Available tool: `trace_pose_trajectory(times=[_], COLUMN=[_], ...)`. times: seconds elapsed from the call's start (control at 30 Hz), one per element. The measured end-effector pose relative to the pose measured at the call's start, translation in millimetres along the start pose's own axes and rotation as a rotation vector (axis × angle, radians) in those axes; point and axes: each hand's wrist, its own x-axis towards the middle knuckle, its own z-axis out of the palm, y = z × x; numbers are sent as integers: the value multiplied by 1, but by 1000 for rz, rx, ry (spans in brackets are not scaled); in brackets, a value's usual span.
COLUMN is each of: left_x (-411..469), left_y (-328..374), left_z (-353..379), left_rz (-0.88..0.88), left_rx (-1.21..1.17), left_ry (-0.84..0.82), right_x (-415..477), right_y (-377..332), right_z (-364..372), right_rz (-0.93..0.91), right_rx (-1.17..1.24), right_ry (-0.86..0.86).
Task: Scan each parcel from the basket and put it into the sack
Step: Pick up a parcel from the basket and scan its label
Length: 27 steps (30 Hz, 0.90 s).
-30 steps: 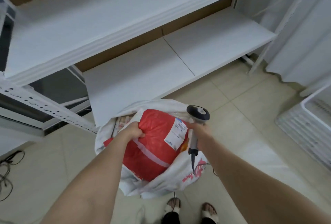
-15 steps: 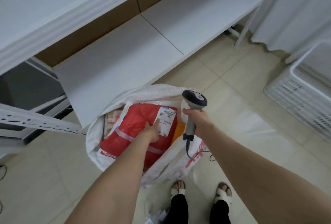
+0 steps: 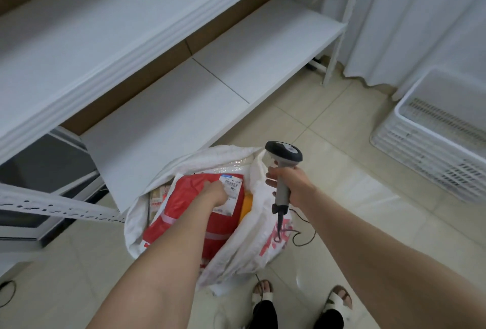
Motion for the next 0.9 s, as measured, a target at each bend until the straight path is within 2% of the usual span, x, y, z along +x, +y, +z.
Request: trace_pose_trajectory(times=[0.1,0.37,0.63,0.9], left_x=[-21,-83,-135,-118], left_y=[46,222,392,559], left_z=[-30,-84,-101,-111], left_rz=[77,258,465,607], left_rx=[-32,-71,-45,-1], left_ry=[73,242,371,326], right_x=[-19,-70,-99,-60], right_y=[-25,-106,-167,-226], right_z=[-31,-157,-286,-412], right_rz=[-33,-160,-234,-198], right_rx=[78,239,496,740], right_ry=[-24,61,189,236])
